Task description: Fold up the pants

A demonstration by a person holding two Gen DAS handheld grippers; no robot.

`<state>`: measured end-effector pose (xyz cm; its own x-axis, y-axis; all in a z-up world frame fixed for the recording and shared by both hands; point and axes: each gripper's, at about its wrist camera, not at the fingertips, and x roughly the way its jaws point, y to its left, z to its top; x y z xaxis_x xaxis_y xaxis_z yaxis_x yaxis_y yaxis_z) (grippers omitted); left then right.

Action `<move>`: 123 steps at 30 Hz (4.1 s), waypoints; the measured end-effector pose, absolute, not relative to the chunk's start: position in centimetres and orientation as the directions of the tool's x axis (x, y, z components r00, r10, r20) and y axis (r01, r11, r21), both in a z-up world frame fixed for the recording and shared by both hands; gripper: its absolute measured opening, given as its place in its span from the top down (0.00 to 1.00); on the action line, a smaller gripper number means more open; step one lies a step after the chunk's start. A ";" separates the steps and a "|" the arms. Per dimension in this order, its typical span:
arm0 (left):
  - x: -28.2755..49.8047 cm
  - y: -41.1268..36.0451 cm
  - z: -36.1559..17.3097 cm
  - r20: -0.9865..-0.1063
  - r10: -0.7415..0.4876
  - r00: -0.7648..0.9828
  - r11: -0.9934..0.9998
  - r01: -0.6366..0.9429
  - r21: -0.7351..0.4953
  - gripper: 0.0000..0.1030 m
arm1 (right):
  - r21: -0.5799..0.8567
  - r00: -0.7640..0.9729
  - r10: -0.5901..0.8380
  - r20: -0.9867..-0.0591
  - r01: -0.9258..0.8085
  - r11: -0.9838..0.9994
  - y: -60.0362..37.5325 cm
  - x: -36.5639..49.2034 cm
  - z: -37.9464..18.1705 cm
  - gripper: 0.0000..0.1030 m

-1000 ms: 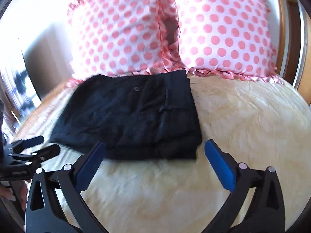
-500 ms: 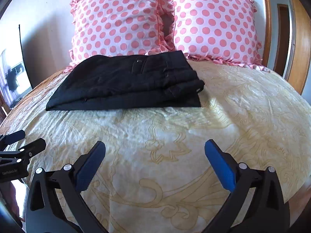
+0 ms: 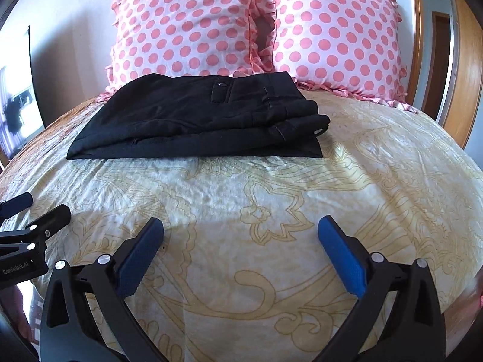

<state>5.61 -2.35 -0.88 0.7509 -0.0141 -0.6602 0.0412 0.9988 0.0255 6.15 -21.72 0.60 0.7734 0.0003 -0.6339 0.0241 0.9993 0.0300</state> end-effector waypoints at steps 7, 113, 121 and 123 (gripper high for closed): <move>5.6 -2.4 -0.9 -0.656 -0.006 0.755 0.999 0.030 0.025 0.02 | 0.029 0.779 0.000 -0.627 0.023 0.999 -21.7 6.1 0.6 0.01; 5.2 -2.5 -1.1 -0.637 -0.019 0.771 0.999 0.043 0.023 0.02 | 0.028 0.793 -0.001 -0.610 0.024 0.999 -21.4 6.0 0.6 0.01; 5.2 -2.5 -1.2 -0.637 -0.019 0.771 0.999 0.044 0.023 0.02 | 0.028 0.793 -0.002 -0.609 0.024 0.999 -21.4 6.0 0.6 0.01; 5.2 -2.5 -1.2 -0.637 -0.019 0.771 0.999 0.043 0.023 0.02 | 0.028 0.793 -0.002 -0.609 0.024 0.999 -21.4 6.0 0.6 0.01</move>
<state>5.23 -2.51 -1.17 0.7706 -0.0187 -0.6370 0.0433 0.9988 0.0232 6.04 -21.44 0.56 0.7932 -0.0018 -0.6089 0.0239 0.9993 0.0282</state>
